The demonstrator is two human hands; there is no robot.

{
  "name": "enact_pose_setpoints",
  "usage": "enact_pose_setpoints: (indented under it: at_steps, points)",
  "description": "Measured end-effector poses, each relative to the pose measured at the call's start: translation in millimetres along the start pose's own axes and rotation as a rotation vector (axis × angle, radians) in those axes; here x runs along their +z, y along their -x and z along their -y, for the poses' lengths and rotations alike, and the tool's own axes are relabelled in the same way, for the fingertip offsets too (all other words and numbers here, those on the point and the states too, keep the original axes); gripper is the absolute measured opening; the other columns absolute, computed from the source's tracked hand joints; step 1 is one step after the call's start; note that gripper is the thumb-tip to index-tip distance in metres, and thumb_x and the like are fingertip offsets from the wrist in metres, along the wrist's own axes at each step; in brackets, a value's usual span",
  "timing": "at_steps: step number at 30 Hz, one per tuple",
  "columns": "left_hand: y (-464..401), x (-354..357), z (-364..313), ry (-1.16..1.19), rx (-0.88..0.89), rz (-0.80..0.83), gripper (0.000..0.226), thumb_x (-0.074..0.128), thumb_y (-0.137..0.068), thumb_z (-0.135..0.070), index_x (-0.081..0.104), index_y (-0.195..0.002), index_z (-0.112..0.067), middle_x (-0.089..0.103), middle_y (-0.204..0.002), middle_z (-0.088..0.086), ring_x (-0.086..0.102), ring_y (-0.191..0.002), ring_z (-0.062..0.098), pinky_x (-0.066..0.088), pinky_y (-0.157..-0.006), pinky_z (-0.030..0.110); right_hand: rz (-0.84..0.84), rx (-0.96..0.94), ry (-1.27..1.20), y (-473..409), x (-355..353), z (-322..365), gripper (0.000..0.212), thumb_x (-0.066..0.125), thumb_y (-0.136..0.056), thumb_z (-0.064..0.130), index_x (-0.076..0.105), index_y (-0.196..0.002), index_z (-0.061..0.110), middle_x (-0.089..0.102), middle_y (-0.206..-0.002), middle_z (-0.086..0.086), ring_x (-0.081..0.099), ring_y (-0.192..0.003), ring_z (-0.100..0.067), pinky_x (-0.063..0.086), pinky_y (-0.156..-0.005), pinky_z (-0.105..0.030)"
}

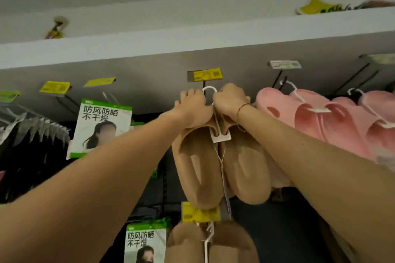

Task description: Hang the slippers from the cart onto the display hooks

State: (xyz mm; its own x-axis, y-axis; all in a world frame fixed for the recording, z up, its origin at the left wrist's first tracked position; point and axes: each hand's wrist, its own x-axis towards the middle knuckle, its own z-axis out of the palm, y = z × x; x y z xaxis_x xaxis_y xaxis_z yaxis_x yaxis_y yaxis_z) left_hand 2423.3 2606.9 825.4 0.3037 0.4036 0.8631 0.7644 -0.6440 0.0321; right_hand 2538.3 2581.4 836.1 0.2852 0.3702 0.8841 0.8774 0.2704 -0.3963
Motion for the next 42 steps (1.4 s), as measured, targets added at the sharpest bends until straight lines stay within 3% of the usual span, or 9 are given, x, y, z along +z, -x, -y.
enact_pose_setpoints:
  at_steps: [11, 15, 20, 24, 29, 31, 34, 37, 42]
  points:
    - [-30.8, 26.9, 18.2, 0.075, 0.05, -0.336, 0.034, 0.048, -0.094, -0.027, 0.05, -0.125, -0.015, 0.049, -0.133, 0.009, 0.036, -0.129, 0.032, 0.032, -0.105, 0.045, -0.131, -0.176, -0.059, -41.4, 24.6, -16.7, 0.022, 0.045, -0.095, 0.027, 0.057, -0.079, 0.016, 0.057, -0.082, -0.003, 0.05, -0.086, -0.026, 0.035, -0.091, -0.041]
    - [-39.2, 38.1, 28.2, 0.045, -0.024, -0.237, 0.05, 0.045, -0.097, -0.027, 0.042, -0.145, -0.013, 0.047, -0.144, 0.012, 0.03, -0.137, 0.033, 0.026, -0.11, 0.046, -0.086, -0.143, -0.028, -51.3, 41.4, -16.2, 0.02, 0.049, -0.096, 0.03, 0.057, -0.085, 0.016, 0.054, -0.086, -0.001, 0.047, -0.088, -0.024, 0.033, -0.099, -0.044]
    - [-48.2, 79.5, 46.1, 0.038, -0.038, -0.143, 0.039, 0.044, -0.097, -0.029, 0.049, -0.134, -0.017, 0.048, -0.135, 0.009, 0.033, -0.131, 0.032, 0.027, -0.105, 0.046, -0.01, -0.049, -0.056, -62.7, 74.1, -41.2, 0.029, 0.053, -0.095, 0.029, 0.046, -0.068, 0.02, 0.051, -0.078, -0.003, 0.051, -0.087, -0.028, 0.041, -0.089, -0.042]
    - [-46.5, 111.5, 55.6, 0.045, -0.031, -0.06, 0.043, 0.043, -0.098, -0.03, 0.048, -0.138, -0.018, 0.047, -0.14, 0.009, 0.031, -0.134, 0.032, 0.026, -0.107, 0.045, 0.015, -0.028, -0.03, -58.6, 95.7, -67.6, 0.02, 0.052, -0.095, 0.024, 0.064, -0.083, 0.013, 0.062, -0.084, -0.005, 0.059, -0.087, -0.026, 0.045, -0.089, -0.042]
    - [-45.0, 134.4, 72.6, 0.089, 0.129, -0.11, 0.027, 0.041, -0.096, -0.039, 0.063, -0.098, -0.024, 0.066, -0.094, -0.003, 0.061, -0.095, 0.021, 0.046, -0.092, 0.043, 0.072, -0.02, 0.043, -46.9, 109.5, -80.6, 0.021, 0.054, -0.091, 0.031, 0.068, -0.092, 0.015, 0.065, -0.089, -0.007, 0.059, -0.092, -0.027, 0.044, -0.087, -0.039]
    - [-37.8, 147.2, 82.6, 0.096, 0.17, -0.079, 0.04, 0.035, -0.096, -0.046, 0.065, -0.112, -0.024, 0.066, -0.111, -0.001, 0.059, -0.109, 0.019, 0.045, -0.099, 0.044, 0.113, -0.022, 0.086, -36.9, 112.6, -81.7, 0.026, 0.055, -0.09, 0.036, 0.066, -0.102, 0.016, 0.064, -0.099, -0.007, 0.057, -0.1, -0.028, 0.047, -0.089, -0.04]
    - [-24.2, 161.9, 98.0, 0.087, 0.166, 0.019, 0.056, 0.033, -0.1, -0.047, 0.039, -0.152, -0.025, 0.036, -0.158, 0.0, 0.025, -0.149, 0.02, 0.02, -0.122, 0.048, 0.165, -0.096, 0.137, -18.8, 114.0, -80.9, 0.027, 0.053, -0.095, 0.032, 0.062, -0.114, 0.016, 0.061, -0.107, -0.005, 0.055, -0.097, -0.022, 0.049, -0.079, -0.032]
    - [-10.4, 154.3, 101.4, 0.093, 0.072, 0.114, 0.062, 0.031, -0.103, -0.049, 0.013, -0.16, -0.033, 0.01, -0.168, -0.007, 0.002, -0.155, 0.017, 0.009, -0.124, 0.054, 0.258, -0.127, 0.063, -0.1, 109.4, -74.3, 0.026, 0.053, -0.094, 0.027, 0.062, -0.115, 0.015, 0.063, -0.108, -0.005, 0.057, -0.095, -0.018, 0.048, -0.076, -0.028]
    - [22.9, 116.9, 85.5, 0.099, 0.032, 0.217, 0.061, 0.035, -0.095, -0.052, 0.029, -0.154, -0.039, 0.029, -0.161, -0.002, 0.025, -0.148, 0.031, 0.025, -0.117, 0.057, 0.343, -0.144, -0.011, 34.0, 87.3, -68.5, 0.012, 0.054, -0.095, 0.024, 0.062, -0.096, 0.015, 0.058, -0.084, 0.001, 0.056, -0.081, -0.015, 0.037, -0.056, -0.022]
